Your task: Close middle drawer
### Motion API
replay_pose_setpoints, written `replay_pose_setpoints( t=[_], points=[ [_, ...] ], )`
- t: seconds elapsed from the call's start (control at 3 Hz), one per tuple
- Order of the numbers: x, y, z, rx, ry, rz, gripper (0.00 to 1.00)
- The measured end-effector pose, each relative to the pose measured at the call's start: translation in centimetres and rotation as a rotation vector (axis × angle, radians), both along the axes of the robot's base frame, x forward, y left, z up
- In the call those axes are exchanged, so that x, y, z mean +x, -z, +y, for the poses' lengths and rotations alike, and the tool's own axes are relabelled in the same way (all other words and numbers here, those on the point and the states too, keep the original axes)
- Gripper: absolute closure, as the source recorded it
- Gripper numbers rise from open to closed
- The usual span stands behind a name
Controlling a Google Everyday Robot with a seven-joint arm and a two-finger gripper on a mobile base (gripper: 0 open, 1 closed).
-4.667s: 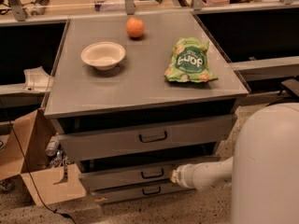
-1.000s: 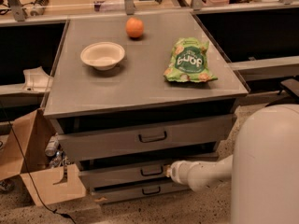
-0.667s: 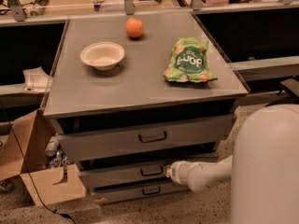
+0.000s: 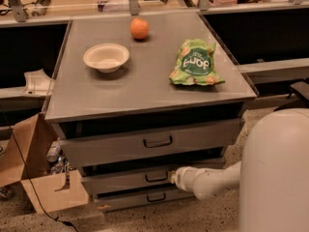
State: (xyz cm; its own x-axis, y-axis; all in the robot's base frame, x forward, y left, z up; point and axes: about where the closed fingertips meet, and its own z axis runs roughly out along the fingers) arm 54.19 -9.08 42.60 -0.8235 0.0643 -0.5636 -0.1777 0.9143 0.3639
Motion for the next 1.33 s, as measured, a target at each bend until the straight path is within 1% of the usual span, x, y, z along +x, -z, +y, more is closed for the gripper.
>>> replay_pose_setpoints(
  t=[0.33, 0.67, 1.0, 1.33],
  points=[
    [0.0, -0.2, 0.3, 0.010, -0.004, -0.015, 1.00],
    [0.0, -0.2, 0.3, 0.010, -0.004, -0.015, 1.00],
    [-1.7, -0.4, -1.7, 0.003, 0.017, 0.016, 1.00],
    [-5.7, -1.1, -5.5, -0.017, 0.065, 0.071, 1.00]
  ],
)
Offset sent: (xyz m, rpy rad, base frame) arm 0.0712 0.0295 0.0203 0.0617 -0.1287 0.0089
